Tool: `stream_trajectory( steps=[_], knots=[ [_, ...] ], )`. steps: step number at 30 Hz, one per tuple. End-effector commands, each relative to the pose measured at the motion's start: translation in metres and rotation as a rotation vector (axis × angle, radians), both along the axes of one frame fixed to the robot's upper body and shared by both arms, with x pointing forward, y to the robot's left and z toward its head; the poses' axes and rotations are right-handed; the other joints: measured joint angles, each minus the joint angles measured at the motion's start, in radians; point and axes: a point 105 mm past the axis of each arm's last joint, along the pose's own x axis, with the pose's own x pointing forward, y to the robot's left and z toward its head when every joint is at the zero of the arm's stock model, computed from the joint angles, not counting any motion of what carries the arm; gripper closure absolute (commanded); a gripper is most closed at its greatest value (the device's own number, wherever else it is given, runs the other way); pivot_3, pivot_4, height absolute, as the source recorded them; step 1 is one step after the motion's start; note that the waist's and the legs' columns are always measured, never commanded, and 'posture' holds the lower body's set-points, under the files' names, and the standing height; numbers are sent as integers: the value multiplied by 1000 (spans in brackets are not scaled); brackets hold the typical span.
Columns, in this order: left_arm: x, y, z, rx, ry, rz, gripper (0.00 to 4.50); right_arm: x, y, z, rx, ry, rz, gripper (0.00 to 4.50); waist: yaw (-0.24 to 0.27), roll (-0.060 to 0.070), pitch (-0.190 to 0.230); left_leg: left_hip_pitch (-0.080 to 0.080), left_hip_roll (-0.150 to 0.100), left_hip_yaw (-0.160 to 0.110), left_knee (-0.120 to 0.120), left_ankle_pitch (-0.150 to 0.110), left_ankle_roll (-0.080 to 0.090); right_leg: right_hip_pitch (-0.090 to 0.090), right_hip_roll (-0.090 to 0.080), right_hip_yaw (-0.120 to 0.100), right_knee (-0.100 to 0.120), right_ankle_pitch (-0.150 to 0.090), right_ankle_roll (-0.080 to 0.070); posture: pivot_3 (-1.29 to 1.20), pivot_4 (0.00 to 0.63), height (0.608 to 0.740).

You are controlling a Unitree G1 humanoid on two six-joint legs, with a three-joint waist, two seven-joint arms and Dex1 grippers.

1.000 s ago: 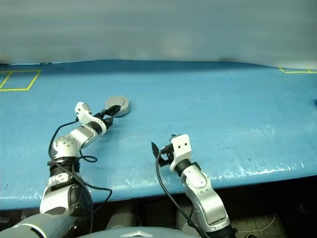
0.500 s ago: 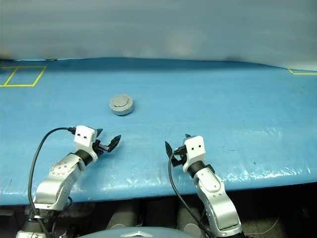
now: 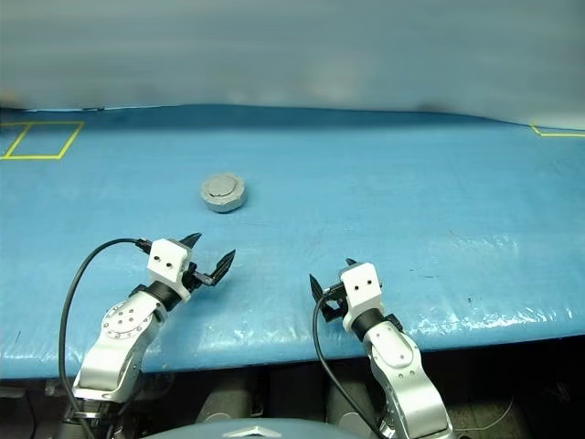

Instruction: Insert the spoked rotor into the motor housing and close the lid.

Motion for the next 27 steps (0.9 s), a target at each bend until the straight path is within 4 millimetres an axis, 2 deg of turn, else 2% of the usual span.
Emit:
stream_trajectory(
  steps=[1, 27],
  knots=[
    [2, -3, 7, 1, -40, -20, 23, 2, 0, 14, 9, -61, -8, 0, 0, 0, 0, 0, 0, 0, 0, 0, 0, 0, 0, 0, 0, 0, 0, 0, 150, 740],
    [1, -5, 3, 3, -25, -39, 23, 3, 6, 13, 24, -59, 18, 0, -1, 0, 0, 0, 0, 0, 4, 0, 0, 0, 0, 0, 3, 0, 0, 0, 150, 740]
  ],
)
